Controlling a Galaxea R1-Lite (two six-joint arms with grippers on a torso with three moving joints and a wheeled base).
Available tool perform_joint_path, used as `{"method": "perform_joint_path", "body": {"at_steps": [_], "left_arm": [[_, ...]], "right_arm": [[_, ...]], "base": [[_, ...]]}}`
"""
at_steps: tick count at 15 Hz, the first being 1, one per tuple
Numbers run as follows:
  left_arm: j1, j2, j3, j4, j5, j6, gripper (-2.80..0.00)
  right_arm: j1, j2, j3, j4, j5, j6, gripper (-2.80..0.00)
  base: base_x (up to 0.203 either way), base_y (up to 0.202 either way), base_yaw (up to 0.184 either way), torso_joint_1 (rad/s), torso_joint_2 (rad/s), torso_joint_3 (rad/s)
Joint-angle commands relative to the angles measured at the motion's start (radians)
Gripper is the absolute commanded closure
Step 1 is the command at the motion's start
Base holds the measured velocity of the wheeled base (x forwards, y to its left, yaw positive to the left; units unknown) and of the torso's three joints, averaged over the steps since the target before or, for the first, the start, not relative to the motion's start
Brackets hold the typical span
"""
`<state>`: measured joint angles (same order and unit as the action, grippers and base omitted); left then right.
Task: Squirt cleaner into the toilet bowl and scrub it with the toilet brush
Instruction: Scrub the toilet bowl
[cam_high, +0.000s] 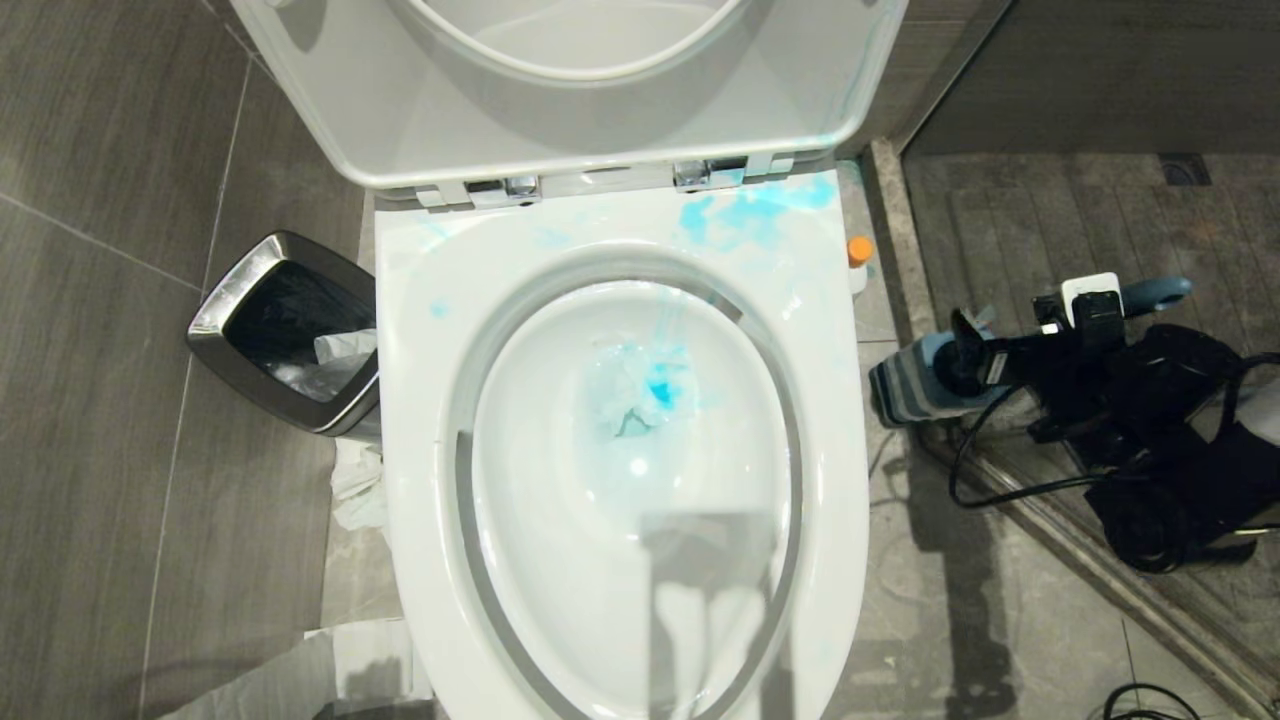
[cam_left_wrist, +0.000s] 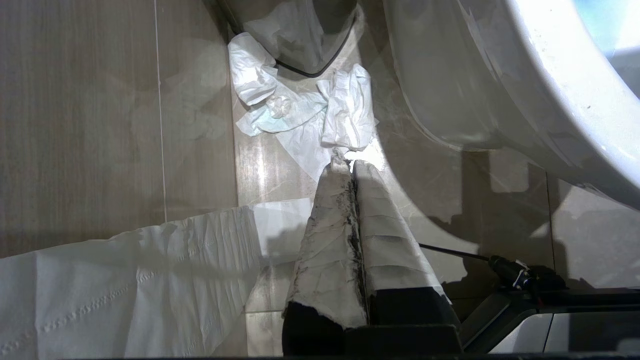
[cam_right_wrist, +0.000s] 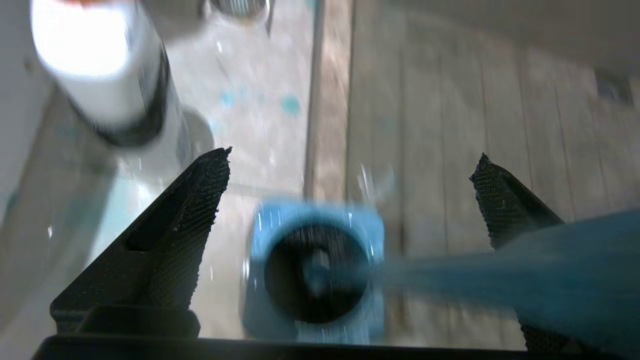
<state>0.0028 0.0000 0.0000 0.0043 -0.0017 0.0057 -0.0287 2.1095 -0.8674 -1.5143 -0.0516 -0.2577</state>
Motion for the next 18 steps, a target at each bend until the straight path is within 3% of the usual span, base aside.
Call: {"method": "perform_joint_path", "body": {"at_steps": [1,3,4,14,18], "left_arm": [[0.000,0.002,0.000,0.000,0.000,0.000,0.00],[0.000,0.002,0.000,0.000,0.000,0.000,0.00],[0.000,0.002,0.000,0.000,0.000,0.000,0.00],[0.000,0.002,0.000,0.000,0.000,0.000,0.00],[0.000,0.002,0.000,0.000,0.000,0.000,0.00]], "right_arm": [[-0.001,0.037,-0.078,-0.009,0.007,-0.003,-2.80],[-0.001,0.050,-0.098,-0.015,0.012,-0.013,-2.80],[0.000,0.058,-0.108,-0.016,0.010,-0.031,0.00],[-0.002,0.020,-0.098,-0.016,0.018,-0.035,0.00],[0.000,-0.062,-0.007,-0.016,0.018,-0.024,0.00]], "base": [[0.000,0.000,0.000,0.000,0.00,0.000],[0.000,0.000,0.000,0.000,0.00,0.000],[0.000,0.000,0.000,0.000,0.00,0.000],[0.000,0.000,0.000,0.000,0.00,0.000],[0.000,0.000,0.000,0.000,0.00,0.000]]}}
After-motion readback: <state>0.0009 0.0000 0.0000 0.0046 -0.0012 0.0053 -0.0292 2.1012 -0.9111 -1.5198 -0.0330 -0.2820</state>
